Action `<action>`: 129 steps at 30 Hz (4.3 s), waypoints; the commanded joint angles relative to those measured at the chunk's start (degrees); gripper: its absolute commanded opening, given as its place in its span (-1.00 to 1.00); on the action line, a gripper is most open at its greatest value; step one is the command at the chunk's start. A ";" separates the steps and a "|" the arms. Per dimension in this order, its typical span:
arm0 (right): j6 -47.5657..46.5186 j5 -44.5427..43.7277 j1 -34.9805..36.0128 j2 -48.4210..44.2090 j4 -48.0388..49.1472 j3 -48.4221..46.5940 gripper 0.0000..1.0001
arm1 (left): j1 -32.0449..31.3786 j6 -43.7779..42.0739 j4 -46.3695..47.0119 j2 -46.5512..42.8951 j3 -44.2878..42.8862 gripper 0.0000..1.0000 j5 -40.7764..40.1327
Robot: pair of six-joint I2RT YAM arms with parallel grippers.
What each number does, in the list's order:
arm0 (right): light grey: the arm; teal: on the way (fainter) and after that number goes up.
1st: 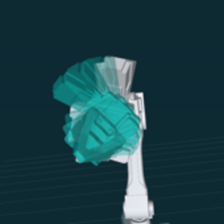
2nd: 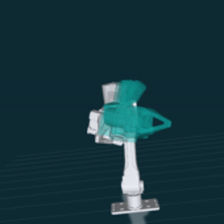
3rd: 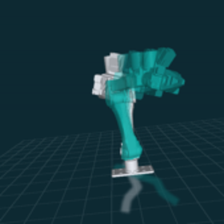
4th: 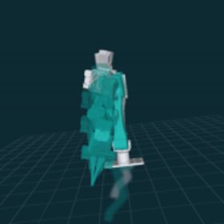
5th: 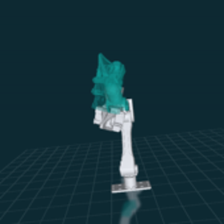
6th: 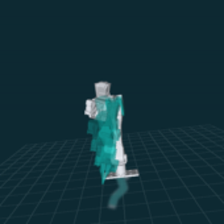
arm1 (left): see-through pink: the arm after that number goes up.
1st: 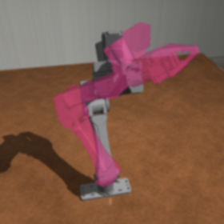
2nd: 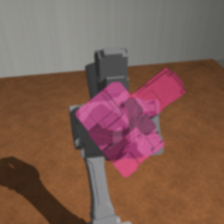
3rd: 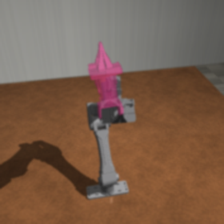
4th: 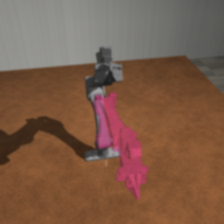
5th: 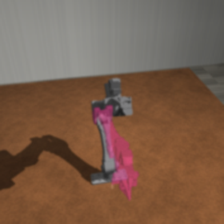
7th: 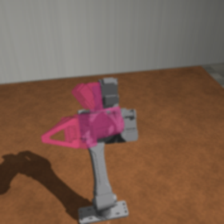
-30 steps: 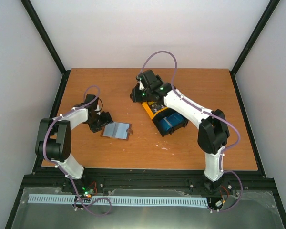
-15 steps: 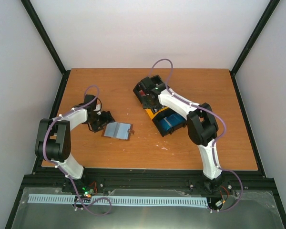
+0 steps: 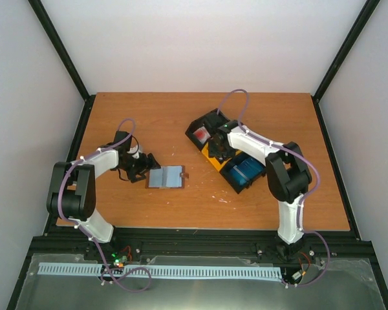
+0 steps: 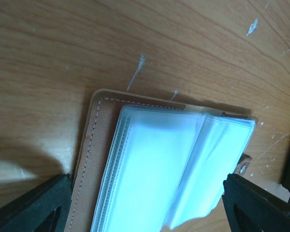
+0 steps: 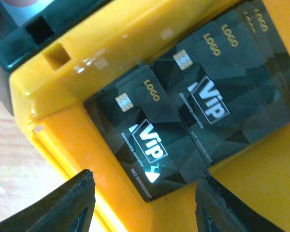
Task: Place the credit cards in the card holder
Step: Adjust the storage box at the center of the board, then pick up the credit card from the storage box.
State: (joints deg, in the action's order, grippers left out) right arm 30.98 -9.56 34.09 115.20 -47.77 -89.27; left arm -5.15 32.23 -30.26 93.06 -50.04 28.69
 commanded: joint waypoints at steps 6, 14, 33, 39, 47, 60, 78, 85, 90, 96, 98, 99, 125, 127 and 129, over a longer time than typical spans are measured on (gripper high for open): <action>-4.75 0.09 -4.00 -12.88 -3.59 12.57 0.15 | 0.23 0.05 -2.00 -3.13 0.23 0.74 -0.56; -11.40 6.13 -5.03 -15.27 -3.63 9.09 0.12 | 0.23 1.83 0.17 -4.79 -1.20 0.75 -1.97; -30.72 18.34 -5.26 7.59 -3.97 -19.20 0.06 | -13.00 18.06 25.15 4.46 -7.59 0.68 2.82; -32.09 13.60 -5.30 15.14 -8.19 -26.56 -0.12 | -14.98 24.59 30.03 11.28 -9.84 0.58 5.68; -34.34 12.87 -5.29 19.80 -11.00 -29.28 -0.09 | -17.06 27.14 30.49 16.32 -13.96 0.49 5.84; -34.88 11.71 -5.30 22.95 -11.20 -30.74 -0.02 | -17.85 27.57 29.82 21.88 -18.52 0.17 7.14; -34.32 22.48 -5.35 19.98 -12.89 -31.02 -0.24 | -19.37 24.46 24.54 27.78 -25.23 -0.37 4.80; -34.67 26.72 -5.84 17.70 -13.07 -29.40 -0.32 | -19.63 24.26 23.94 28.51 -26.09 -0.48 4.86; -35.00 30.14 -6.49 15.34 -12.78 -27.64 -0.41 | -19.68 23.96 23.43 28.94 -26.57 -0.49 4.89; -35.63 31.61 -6.91 13.97 -12.88 -25.35 -0.40 | -19.69 23.70 22.84 29.28 -26.86 -0.49 4.88; -35.80 31.28 -6.95 14.06 -12.92 -24.48 -0.38 | -19.65 23.70 22.76 29.30 -26.92 -0.49 4.80; -35.81 30.93 -7.01 14.21 -12.96 -24.14 -0.36 | -19.71 23.65 22.71 29.44 -26.94 -0.49 4.80; -34.81 28.41 -7.02 15.79 -13.44 -27.73 -0.55 | -19.64 21.26 21.47 29.74 -27.79 -0.49 5.14; -34.50 27.95 -7.06 16.19 -13.56 -27.82 -0.61 | -19.68 21.21 21.47 29.85 -27.85 -0.49 5.15; -34.22 27.24 -7.03 16.65 -13.69 -27.93 -0.65 | -19.70 21.12 21.47 29.89 -27.86 -0.49 5.15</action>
State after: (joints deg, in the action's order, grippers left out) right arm -3.60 18.68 27.09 130.72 -60.66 -115.48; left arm -24.29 54.70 -7.11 120.92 -76.29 35.07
